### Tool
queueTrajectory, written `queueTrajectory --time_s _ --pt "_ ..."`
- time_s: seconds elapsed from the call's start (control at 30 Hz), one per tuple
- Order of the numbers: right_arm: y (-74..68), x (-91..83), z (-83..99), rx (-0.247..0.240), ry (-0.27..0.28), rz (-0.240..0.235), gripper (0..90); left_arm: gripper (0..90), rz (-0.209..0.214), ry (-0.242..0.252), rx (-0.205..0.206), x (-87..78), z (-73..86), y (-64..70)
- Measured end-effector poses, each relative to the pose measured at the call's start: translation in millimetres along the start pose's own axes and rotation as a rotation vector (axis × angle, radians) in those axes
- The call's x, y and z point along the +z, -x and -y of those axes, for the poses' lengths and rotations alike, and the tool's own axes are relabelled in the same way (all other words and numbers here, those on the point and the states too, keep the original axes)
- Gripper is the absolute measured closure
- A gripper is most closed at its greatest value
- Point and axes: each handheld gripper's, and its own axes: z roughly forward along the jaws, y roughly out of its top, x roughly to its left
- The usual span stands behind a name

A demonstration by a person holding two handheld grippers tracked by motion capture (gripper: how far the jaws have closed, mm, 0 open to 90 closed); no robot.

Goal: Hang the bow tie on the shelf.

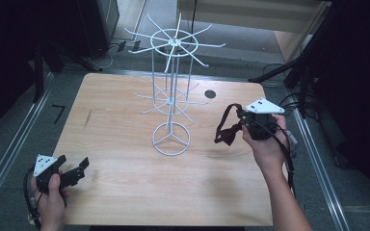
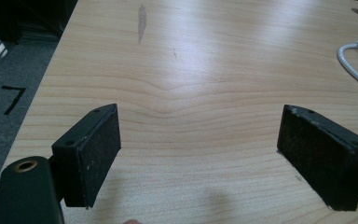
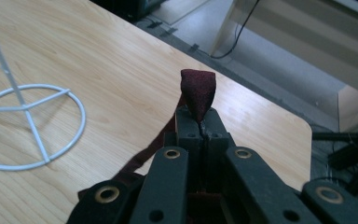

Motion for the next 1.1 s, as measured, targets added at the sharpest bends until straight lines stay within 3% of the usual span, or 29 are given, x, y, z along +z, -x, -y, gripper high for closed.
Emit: queueTrajectory --time_s 0.23,0.37,0.6,0.93,1.1 --pt "-9.1 -6.4 3.4 0.016 0.072 -0.012 90.0 14.1 0.0 0.0 0.0 0.0 0.0 0.1" --pt "-18.2 -14.5 2.7 0.033 0.144 -0.043 90.0 14.1 0.002 -0.004 0.001 0.1 -0.1 0.0" --pt "-31.0 -20.4 -2.4 0.035 0.203 -0.086 90.0 14.2 0.005 -0.004 0.001 0.1 -0.1 -0.2" --pt "-41.5 -17.2 -12.7 0.018 0.225 -0.117 90.0 14.2 0.006 -0.004 0.0 0.2 -0.1 -0.2" --pt "-44.1 -13.2 -18.5 0.025 0.213 -0.098 90.0 14.2 0.007 -0.004 0.0 0.3 -0.2 -0.3"
